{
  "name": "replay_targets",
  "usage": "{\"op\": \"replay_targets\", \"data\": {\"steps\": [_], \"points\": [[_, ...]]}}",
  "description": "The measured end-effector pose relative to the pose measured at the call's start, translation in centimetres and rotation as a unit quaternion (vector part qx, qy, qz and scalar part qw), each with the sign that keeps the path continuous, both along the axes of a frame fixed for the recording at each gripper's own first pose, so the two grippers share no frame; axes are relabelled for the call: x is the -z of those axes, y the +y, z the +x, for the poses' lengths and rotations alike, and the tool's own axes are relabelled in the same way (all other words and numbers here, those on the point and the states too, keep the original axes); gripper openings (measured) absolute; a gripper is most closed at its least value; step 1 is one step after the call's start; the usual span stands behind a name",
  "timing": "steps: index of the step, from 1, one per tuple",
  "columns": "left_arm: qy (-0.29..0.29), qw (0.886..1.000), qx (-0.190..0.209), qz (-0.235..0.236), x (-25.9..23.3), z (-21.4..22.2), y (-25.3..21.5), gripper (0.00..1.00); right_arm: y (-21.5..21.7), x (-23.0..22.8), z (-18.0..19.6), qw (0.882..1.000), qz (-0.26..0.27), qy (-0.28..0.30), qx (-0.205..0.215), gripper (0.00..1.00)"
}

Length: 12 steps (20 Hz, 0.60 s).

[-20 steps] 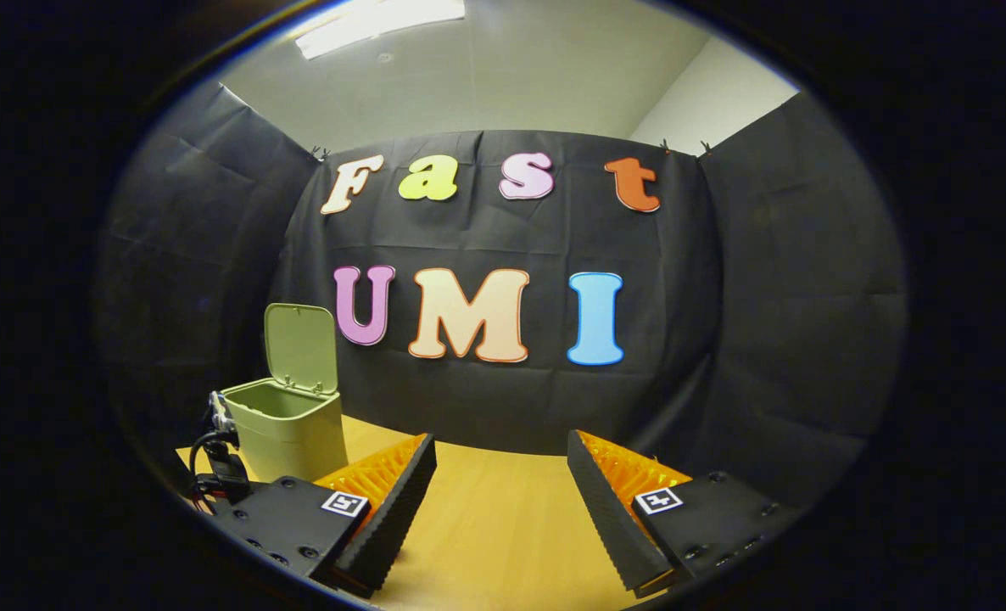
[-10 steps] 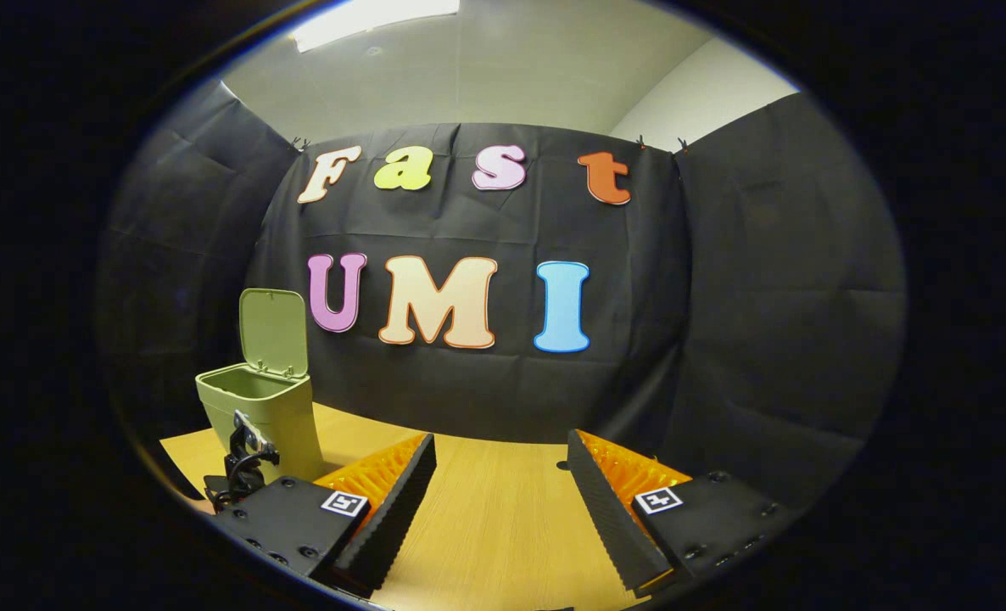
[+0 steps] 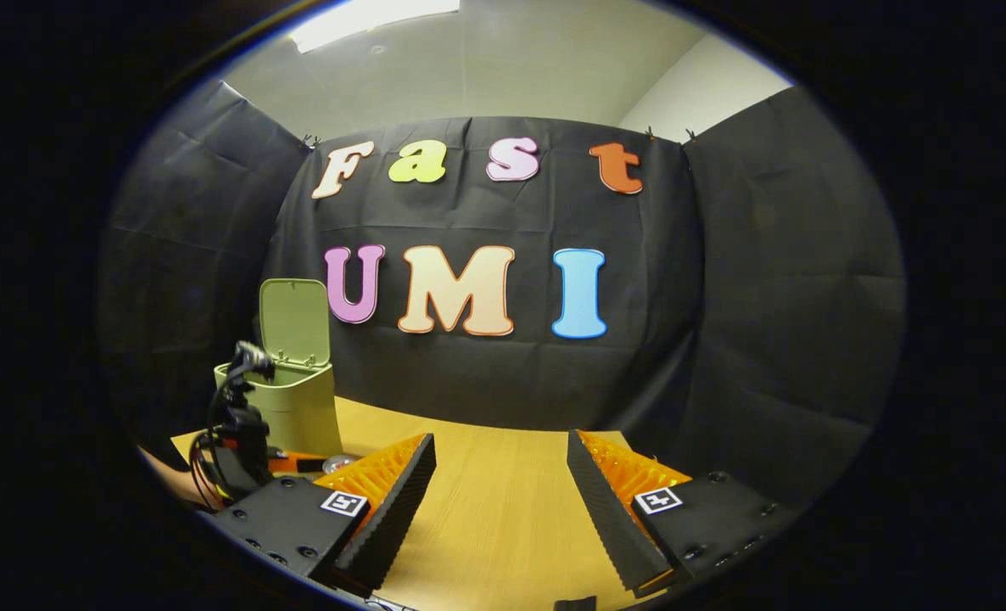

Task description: Press the lid of the desktop garbage bin to open it, pick up the crumpled paper on the desktop and throw it into the bin, then pick up the pop can on the desktop and drop it into the bin, and finally close the garbage bin lid.

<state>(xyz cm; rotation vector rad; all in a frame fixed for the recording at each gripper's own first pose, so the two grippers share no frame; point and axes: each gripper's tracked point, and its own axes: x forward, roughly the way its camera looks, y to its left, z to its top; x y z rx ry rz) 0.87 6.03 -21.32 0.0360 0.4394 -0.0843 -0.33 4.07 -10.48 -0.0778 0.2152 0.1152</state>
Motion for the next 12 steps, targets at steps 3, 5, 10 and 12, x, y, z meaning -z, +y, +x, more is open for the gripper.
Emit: {"op": "replay_targets", "data": {"steps": [3, 5, 10, 12], "points": [[-0.040, 0.999, 0.005, -0.003, -4.3, 1.2, -0.5, 0.77, 0.6, 1.1, -0.1, 1.000, 0.010, 0.010, -0.003, 0.98], [-0.067, 0.998, 0.008, -0.005, -7.4, 2.0, -0.7, 0.77, 0.7, 1.6, 0.0, 1.000, 0.016, 0.014, -0.004, 0.98], [-0.124, 0.992, -0.003, -0.028, -14.0, 3.8, 0.0, 0.76, 1.3, 1.7, 0.9, 0.999, 0.027, 0.017, -0.009, 0.98], [-0.145, 0.989, -0.012, -0.028, -16.3, 4.4, 1.2, 0.76, 1.7, 1.7, 1.3, 0.999, 0.030, 0.016, -0.014, 0.98]]}}
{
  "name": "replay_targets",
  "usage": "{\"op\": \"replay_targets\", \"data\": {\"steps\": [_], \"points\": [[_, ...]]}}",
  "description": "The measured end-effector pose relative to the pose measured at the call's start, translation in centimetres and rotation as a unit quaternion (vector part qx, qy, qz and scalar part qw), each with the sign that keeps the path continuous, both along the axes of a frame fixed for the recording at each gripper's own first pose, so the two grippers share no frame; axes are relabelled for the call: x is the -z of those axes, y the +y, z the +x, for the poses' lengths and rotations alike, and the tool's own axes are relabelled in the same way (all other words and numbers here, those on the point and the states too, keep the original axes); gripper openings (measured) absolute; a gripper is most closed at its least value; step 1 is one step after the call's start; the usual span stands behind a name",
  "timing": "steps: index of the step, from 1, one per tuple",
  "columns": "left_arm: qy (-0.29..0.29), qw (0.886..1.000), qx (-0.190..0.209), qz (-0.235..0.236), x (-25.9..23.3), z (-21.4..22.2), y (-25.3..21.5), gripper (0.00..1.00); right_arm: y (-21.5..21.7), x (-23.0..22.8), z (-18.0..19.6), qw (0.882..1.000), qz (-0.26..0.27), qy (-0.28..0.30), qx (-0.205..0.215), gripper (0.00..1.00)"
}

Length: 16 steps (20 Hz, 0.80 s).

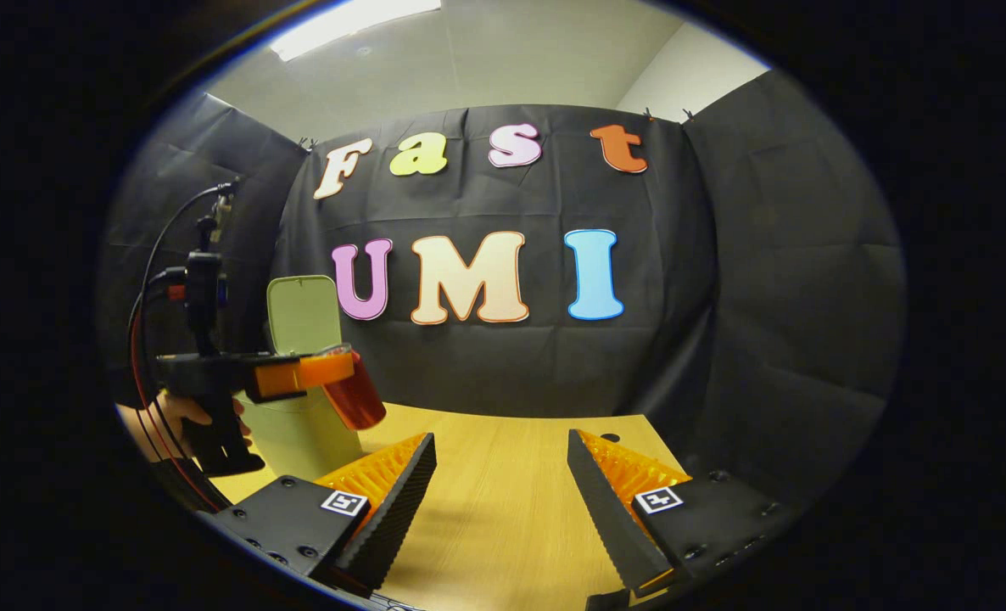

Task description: Press the lid of the desktop garbage bin to open it, pick up the crumpled paper on the desktop and throw it into the bin, then pick up the pop can on the desktop and drop it into the bin, and finally close the garbage bin lid.

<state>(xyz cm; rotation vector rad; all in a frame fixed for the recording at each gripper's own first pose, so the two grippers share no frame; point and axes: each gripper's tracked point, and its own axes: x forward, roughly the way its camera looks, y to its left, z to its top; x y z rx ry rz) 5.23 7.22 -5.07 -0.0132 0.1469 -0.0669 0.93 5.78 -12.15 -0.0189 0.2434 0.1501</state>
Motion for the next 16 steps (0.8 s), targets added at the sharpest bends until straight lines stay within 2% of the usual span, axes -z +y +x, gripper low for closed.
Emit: {"op": "replay_targets", "data": {"steps": [4, 8, 16], "points": [[-0.029, 0.998, -0.044, 0.026, -2.8, 0.9, 4.8, 0.76, 1.0, 0.7, 0.4, 1.000, 0.003, 0.006, -0.010, 0.98], [-0.043, 0.994, -0.095, 0.026, -4.1, 0.2, 9.6, 0.76, 2.2, 1.0, 1.0, 1.000, 0.010, 0.012, -0.022, 0.98], [-0.017, 0.985, -0.167, 0.047, -2.0, -1.7, 16.5, 0.76, 4.3, 1.5, 1.6, 0.999, 0.006, 0.018, -0.046, 0.98]]}}
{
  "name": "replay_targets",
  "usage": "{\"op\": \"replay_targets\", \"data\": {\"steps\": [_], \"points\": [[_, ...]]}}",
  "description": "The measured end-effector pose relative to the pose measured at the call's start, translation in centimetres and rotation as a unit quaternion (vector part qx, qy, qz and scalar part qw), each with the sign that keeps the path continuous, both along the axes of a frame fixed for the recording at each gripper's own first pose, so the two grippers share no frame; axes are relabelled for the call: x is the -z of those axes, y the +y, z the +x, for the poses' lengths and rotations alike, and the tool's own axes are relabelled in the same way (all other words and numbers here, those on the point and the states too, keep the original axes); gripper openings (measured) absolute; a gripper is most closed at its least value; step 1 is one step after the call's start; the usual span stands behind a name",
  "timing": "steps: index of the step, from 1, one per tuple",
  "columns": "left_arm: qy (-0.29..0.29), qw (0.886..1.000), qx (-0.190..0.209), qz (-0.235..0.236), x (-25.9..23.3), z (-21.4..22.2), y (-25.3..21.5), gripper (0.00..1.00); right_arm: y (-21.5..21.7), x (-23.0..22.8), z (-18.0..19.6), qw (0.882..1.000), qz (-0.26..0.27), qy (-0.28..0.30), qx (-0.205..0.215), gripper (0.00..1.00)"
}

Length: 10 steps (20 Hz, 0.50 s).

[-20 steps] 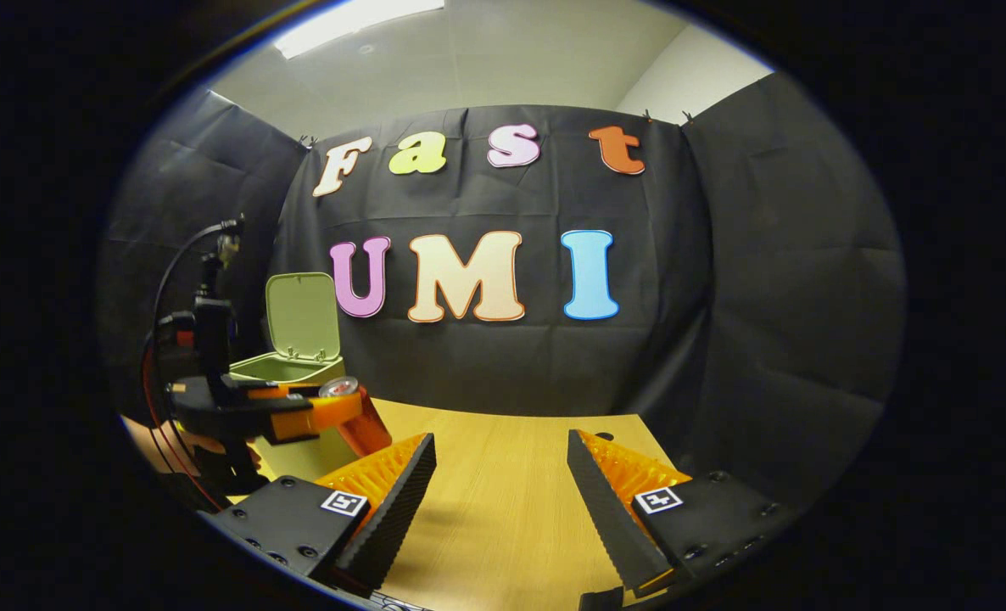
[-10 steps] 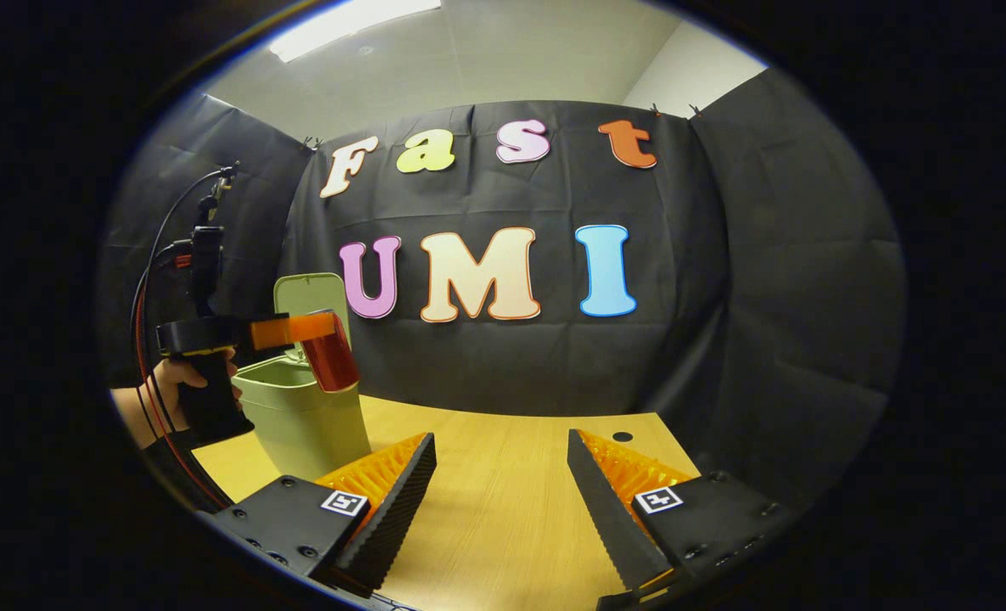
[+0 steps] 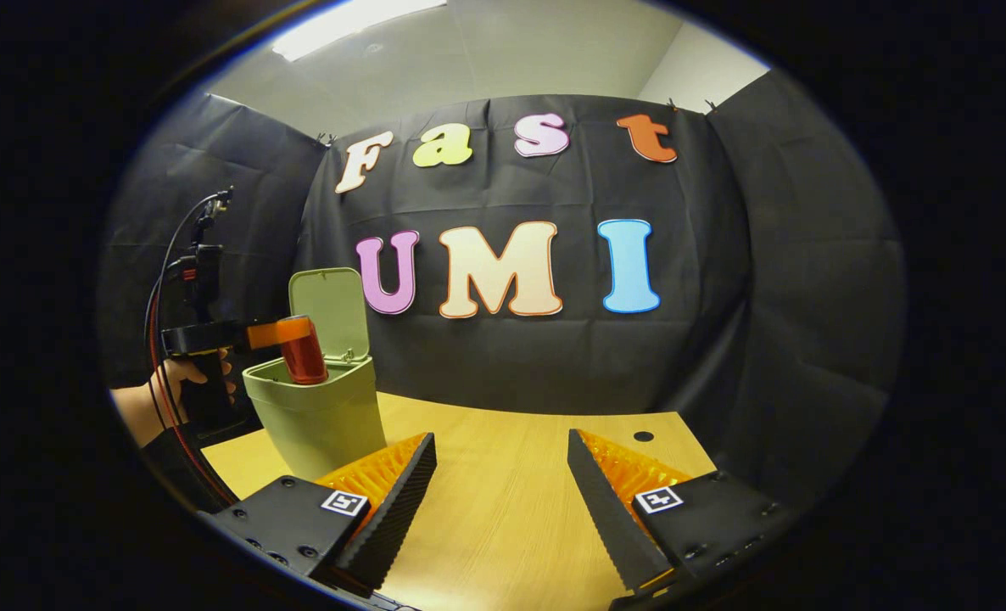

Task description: Press the lid of the desktop garbage bin to open it, pick up the crumpled paper on the desktop and throw it into the bin, then pick up the pop can on the desktop and drop it into the bin, and finally close the garbage bin lid.

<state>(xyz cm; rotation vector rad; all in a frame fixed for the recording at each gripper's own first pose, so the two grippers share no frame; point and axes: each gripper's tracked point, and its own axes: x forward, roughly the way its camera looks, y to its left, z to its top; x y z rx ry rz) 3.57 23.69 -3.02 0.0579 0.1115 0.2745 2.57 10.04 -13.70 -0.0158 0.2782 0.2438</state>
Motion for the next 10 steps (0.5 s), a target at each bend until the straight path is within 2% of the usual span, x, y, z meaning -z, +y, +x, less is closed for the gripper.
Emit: {"op": "replay_targets", "data": {"steps": [4, 5, 6, 8, 9, 10], "points": [[0.008, 1.000, -0.028, 0.003, 0.6, -0.6, 2.0, 0.78, 0.6, -0.2, 0.0, 1.000, -0.004, -0.001, -0.005, 0.98], [0.007, 1.000, -0.030, 0.004, 0.2, -0.6, 2.1, 0.80, 0.7, -0.4, 0.0, 1.000, -0.004, -0.002, -0.004, 0.98], [0.002, 1.000, -0.028, 0.004, -0.3, -0.5, 2.1, 0.87, 0.7, -0.5, 0.1, 1.000, -0.004, -0.003, -0.004, 0.98], [-0.014, 1.000, -0.025, 0.009, -2.1, -0.1, 2.3, 0.86, 0.6, -0.8, 0.0, 1.000, -0.005, -0.007, 0.000, 0.98], [-0.023, 0.999, -0.023, 0.011, -3.0, 0.2, 2.4, 0.89, 0.6, -0.9, 0.0, 1.000, -0.006, -0.009, 0.003, 0.98], [-0.031, 0.999, -0.020, 0.011, -3.9, 0.5, 2.4, 0.86, 0.6, -1.0, -0.1, 1.000, -0.007, -0.010, 0.006, 0.98]]}}
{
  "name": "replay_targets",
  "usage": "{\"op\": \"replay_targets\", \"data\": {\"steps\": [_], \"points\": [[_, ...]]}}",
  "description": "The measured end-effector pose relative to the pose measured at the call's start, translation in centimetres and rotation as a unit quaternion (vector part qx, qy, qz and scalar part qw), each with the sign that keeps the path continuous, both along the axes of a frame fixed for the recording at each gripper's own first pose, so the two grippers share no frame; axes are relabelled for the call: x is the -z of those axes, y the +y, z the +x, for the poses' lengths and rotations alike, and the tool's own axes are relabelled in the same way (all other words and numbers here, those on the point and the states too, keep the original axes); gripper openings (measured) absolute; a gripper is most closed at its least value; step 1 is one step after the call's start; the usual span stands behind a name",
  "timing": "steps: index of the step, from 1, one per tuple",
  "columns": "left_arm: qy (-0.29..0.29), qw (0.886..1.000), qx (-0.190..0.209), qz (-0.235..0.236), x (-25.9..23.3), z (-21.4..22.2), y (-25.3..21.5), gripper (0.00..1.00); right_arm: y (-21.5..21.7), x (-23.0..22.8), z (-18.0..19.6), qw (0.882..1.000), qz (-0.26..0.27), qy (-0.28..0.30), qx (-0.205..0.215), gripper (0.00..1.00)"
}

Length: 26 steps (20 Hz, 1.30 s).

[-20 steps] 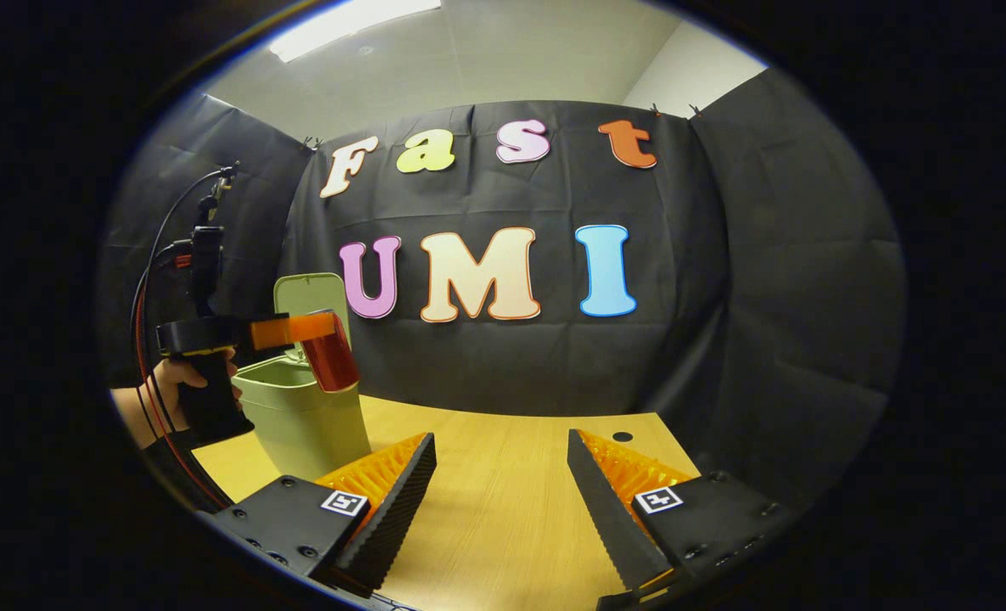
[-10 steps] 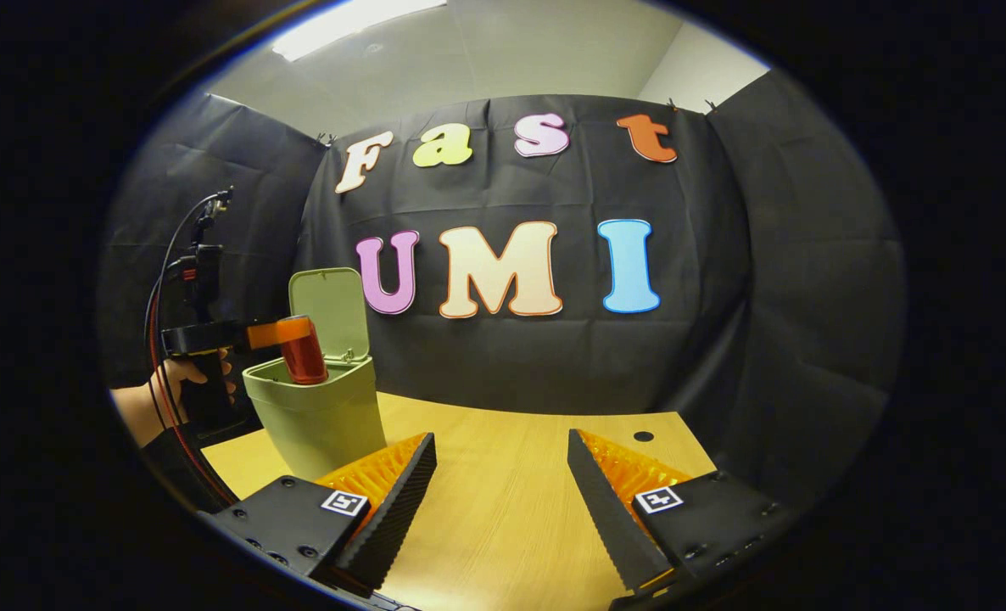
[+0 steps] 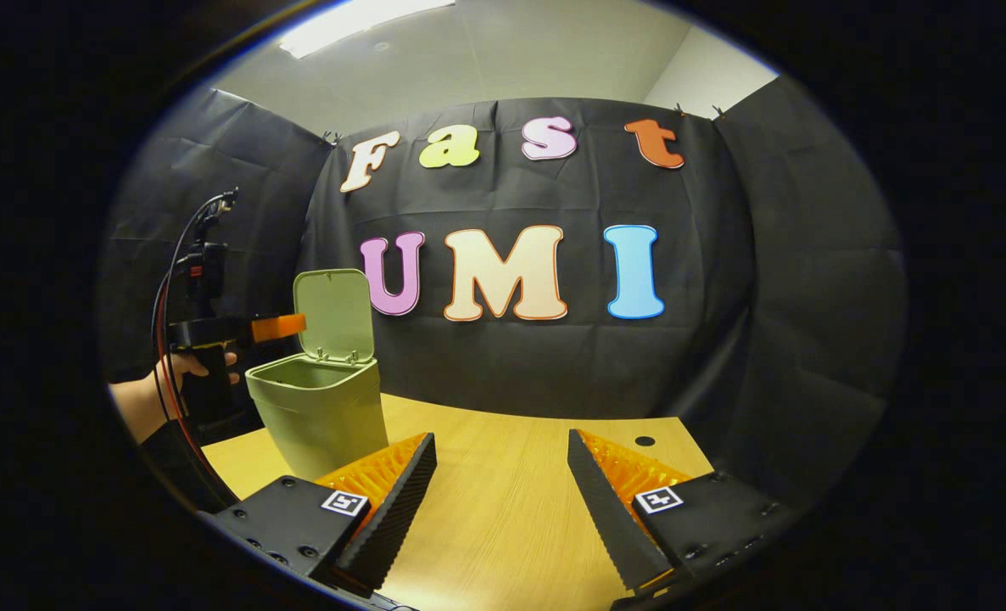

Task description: Press the lid of the desktop garbage bin to open it, pick up the crumpled paper on the desktop and throw it into the bin, then pick up the pop can on the desktop and drop it into the bin, and finally close the garbage bin lid.

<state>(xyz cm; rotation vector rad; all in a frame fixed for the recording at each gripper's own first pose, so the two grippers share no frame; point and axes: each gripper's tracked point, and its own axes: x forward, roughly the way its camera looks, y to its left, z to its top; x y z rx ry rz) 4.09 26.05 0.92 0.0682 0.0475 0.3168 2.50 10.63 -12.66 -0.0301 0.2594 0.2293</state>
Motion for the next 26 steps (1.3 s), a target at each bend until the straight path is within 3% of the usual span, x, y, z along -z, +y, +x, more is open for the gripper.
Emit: {"op": "replay_targets", "data": {"steps": [4, 10, 13, 17, 21, 23, 24, 26], "points": [[-0.023, 1.000, 0.020, -0.005, -3.5, 2.0, -0.2, 0.89, -0.3, -0.4, 0.0, 1.000, 0.000, -0.008, 0.018, 0.98], [-0.069, 0.996, 0.037, 0.043, -10.8, 5.9, 0.9, 0.85, -1.0, -1.2, 0.0, 0.998, 0.000, -0.026, 0.059, 0.98], [-0.084, 0.995, 0.035, 0.038, -12.8, 8.1, 2.1, 0.88, -1.8, -1.7, 0.2, 0.995, -0.008, -0.039, 0.087, 0.98], [-0.052, 0.998, 0.024, 0.034, -12.2, 11.4, 4.4, 0.85, -2.9, -3.8, 0.7, 0.991, -0.019, -0.065, 0.111, 0.98], [-0.017, 1.000, 0.020, -0.005, -9.4, 13.2, 5.1, 0.89, -4.2, -6.6, 0.7, 0.988, -0.038, -0.096, 0.117, 0.98], [-0.002, 0.999, 0.021, -0.026, -7.9, 13.0, 4.9, 0.86, -4.5, -7.4, 0.5, 0.987, -0.040, -0.102, 0.115, 0.96], [-0.003, 1.000, 0.018, -0.017, -7.9, 12.8, 4.8, 0.89, -4.8, -7.7, 0.5, 0.987, -0.043, -0.103, 0.113, 0.98], [0.001, 1.000, 0.021, 0.004, -7.7, 12.2, 4.4, 0.86, -5.4, -7.9, 0.4, 0.988, -0.049, -0.101, 0.108, 0.98]]}}
